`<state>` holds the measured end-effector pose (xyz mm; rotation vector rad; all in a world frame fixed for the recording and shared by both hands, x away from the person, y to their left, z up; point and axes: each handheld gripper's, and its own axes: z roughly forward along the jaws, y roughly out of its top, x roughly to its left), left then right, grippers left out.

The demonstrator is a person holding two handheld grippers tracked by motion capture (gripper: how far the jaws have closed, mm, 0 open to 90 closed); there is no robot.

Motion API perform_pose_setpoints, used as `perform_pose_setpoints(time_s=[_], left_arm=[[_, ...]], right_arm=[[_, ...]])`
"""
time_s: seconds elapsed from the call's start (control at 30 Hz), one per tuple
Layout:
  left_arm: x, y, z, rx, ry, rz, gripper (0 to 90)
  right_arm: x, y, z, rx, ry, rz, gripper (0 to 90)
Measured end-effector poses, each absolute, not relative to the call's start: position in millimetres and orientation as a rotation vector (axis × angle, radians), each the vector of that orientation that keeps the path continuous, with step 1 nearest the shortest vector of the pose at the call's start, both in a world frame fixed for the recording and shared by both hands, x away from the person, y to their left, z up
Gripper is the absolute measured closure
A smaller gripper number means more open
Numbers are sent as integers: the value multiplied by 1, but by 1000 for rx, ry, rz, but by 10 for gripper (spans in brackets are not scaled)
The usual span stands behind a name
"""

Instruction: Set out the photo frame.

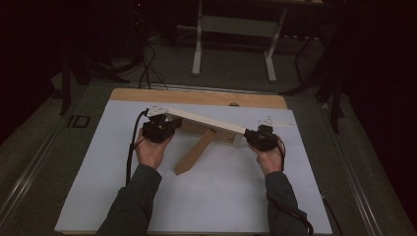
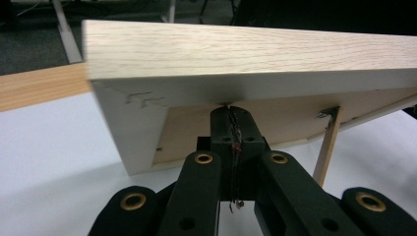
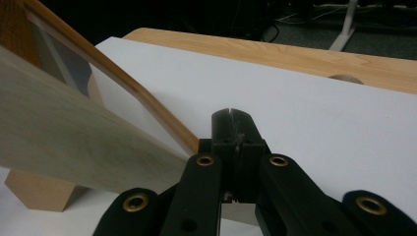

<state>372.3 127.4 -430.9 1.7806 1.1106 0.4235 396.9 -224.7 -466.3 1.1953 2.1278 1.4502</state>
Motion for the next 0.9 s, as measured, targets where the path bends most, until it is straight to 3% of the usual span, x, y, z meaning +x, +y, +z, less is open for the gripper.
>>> perform_pose_setpoints(time_s=[0.9], left_arm=[[371,90,-422,1843,1029,417,900]], right_arm=[[390,-220,-458,1122,2161,1461,898]])
